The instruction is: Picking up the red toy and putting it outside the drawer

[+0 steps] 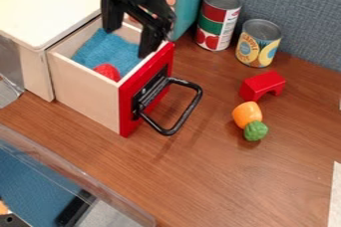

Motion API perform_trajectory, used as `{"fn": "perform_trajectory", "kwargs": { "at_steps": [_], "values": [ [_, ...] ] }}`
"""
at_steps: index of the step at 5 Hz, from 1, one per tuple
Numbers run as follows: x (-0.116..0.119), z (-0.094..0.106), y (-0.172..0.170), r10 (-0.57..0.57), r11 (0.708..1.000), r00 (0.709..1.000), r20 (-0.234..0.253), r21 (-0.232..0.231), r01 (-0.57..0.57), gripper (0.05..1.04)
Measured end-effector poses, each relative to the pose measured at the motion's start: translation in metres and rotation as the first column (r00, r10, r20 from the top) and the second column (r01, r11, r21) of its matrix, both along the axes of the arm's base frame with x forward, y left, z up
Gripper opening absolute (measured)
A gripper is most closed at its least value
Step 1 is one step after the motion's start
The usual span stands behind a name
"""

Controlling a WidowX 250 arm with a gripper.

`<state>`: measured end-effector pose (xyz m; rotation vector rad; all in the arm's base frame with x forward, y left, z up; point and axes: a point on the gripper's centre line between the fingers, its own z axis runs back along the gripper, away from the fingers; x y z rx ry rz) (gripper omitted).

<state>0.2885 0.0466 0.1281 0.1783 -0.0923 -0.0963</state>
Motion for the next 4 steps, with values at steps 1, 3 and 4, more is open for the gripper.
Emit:
{"fn": "perform_trajectory", "kwargs": {
  "at_steps": [1, 3, 4],
  "values": [
    [0.004, 0.010, 0.015, 0.027, 1.000, 0.999, 0.022, -0.002, -0.027, 1.000],
    [0.006, -0.017, 0.018, 0.016, 1.000, 0.999, -0.029, -0.003, -0.016, 1.000],
    [0.006, -0.026, 0.019, 0.015, 1.000, 0.999, -0.047, 0.004, -0.015, 1.000]
  ]
}}
